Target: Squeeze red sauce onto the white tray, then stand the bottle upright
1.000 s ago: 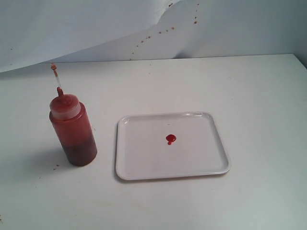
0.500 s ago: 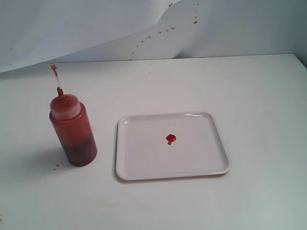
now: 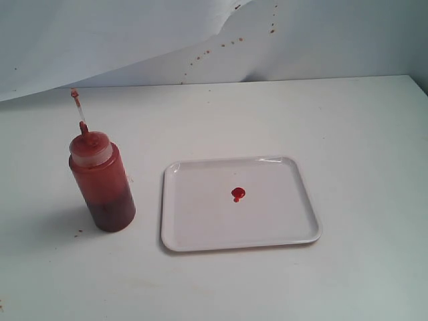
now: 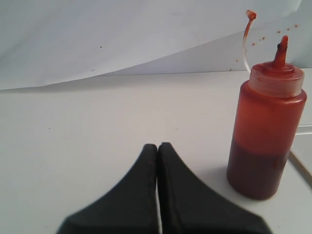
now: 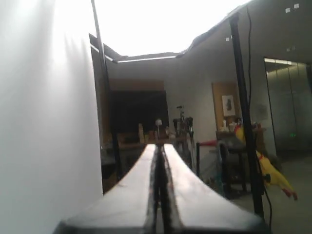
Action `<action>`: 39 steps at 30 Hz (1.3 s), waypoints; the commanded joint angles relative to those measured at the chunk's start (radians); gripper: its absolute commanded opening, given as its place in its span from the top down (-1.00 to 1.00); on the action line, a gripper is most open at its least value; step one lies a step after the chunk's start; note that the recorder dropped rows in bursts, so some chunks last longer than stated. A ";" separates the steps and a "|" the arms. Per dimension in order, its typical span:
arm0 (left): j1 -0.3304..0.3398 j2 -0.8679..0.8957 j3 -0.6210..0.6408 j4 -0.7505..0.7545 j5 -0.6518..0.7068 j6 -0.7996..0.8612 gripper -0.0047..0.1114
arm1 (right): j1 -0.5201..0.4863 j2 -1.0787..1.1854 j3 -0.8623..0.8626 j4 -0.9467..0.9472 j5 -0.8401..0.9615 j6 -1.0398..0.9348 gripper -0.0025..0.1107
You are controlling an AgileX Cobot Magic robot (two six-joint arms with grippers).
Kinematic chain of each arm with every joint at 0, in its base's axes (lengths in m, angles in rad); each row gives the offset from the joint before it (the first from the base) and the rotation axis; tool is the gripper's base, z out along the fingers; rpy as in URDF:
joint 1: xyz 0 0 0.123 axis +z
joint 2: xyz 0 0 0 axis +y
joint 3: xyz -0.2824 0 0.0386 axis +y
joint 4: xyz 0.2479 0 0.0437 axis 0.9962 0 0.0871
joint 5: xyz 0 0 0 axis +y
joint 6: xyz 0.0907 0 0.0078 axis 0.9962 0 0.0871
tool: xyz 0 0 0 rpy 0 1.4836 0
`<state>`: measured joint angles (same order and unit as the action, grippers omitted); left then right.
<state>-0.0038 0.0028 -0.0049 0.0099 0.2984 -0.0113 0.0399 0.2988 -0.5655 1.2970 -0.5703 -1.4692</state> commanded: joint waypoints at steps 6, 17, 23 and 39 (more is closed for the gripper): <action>0.002 -0.003 0.005 0.004 -0.006 -0.009 0.92 | -0.007 -0.086 0.378 -0.955 0.078 1.006 0.96; 0.002 -0.003 0.005 0.004 -0.006 -0.009 0.92 | -0.007 -0.104 0.411 -1.245 0.588 1.247 0.96; 0.002 -0.003 0.005 0.004 -0.006 -0.009 0.92 | -0.007 -0.181 0.513 -1.256 0.616 1.279 0.96; 0.002 -0.003 0.005 0.004 -0.006 -0.009 0.92 | -0.007 -0.299 0.566 -1.341 0.884 1.347 0.96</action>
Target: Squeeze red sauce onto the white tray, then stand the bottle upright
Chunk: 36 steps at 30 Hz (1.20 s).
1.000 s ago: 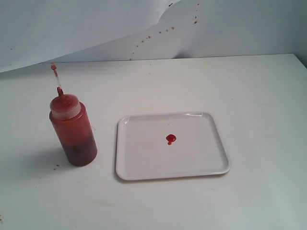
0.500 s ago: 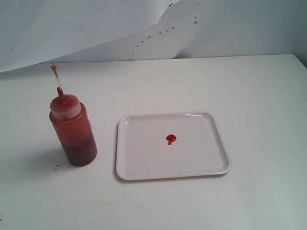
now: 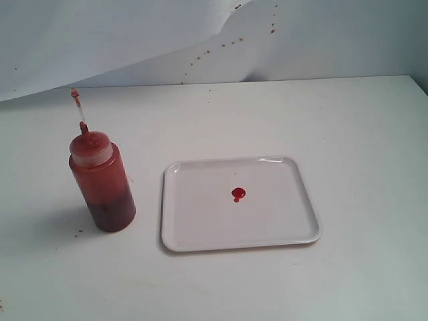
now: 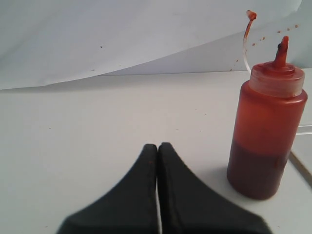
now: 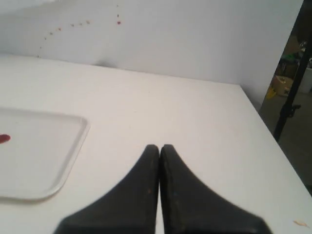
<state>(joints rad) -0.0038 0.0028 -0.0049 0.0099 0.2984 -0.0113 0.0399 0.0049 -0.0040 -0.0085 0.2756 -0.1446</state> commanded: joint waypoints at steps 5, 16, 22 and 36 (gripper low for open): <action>0.002 -0.003 0.005 0.004 -0.006 -0.009 0.92 | -0.044 -0.005 0.004 -0.040 0.061 0.045 0.96; 0.002 -0.003 0.005 0.004 -0.006 -0.009 0.92 | -0.073 -0.005 0.004 -0.040 0.061 0.049 0.96; 0.002 -0.003 0.005 0.004 -0.006 -0.009 0.92 | -0.075 -0.005 0.004 0.002 0.061 0.049 0.96; 0.002 -0.003 0.005 0.004 -0.006 -0.009 0.92 | 0.048 -0.005 0.004 0.008 0.066 0.041 0.96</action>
